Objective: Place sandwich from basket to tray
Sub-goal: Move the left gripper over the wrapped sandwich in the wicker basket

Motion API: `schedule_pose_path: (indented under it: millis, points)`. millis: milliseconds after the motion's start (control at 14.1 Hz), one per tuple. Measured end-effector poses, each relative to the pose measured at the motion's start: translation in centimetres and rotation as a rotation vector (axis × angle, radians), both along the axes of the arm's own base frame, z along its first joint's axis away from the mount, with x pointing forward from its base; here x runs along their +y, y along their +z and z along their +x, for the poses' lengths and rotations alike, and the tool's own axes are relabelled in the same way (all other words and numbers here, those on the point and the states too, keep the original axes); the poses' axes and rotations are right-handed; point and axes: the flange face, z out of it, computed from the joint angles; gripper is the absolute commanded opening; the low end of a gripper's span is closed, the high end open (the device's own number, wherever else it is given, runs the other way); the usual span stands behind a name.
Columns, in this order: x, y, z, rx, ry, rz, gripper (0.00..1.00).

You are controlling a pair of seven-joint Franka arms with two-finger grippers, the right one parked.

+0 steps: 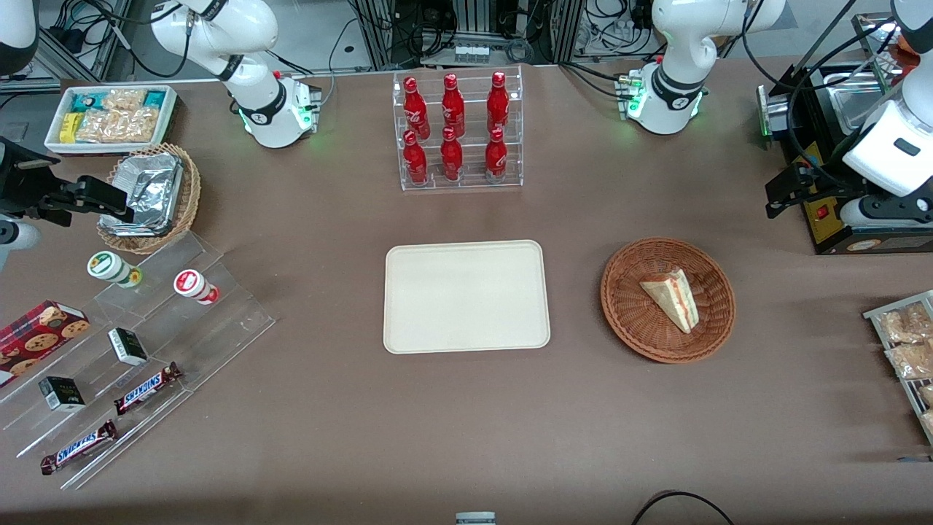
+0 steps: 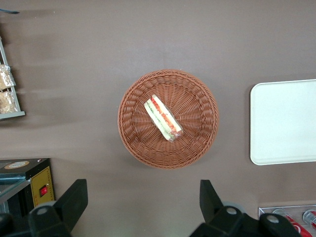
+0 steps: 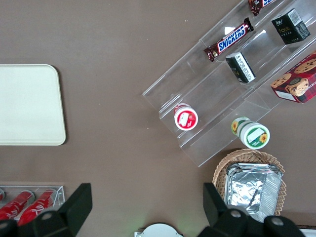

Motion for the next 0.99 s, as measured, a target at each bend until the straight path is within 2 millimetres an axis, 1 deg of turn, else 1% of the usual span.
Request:
schedule_pose_path:
  millis: [354,496,567,709,850,992]
  points:
    - [0.2,-0.3,-0.2,0.024,0.003,0.003,1.0]
    - [0.3,-1.5,0.1,0.047,0.004,0.007,1.0]
    - [0.3,-2.6,0.6,0.065,0.004,0.009,1.0]
    - [0.2,-5.7,2.0,0.096,0.005,0.009,1.0]
    - [-0.1,-9.4,3.4,0.092,0.034,0.007,1.0]
    - [-0.4,-13.3,3.9,0.076,0.107,0.007,1.0]
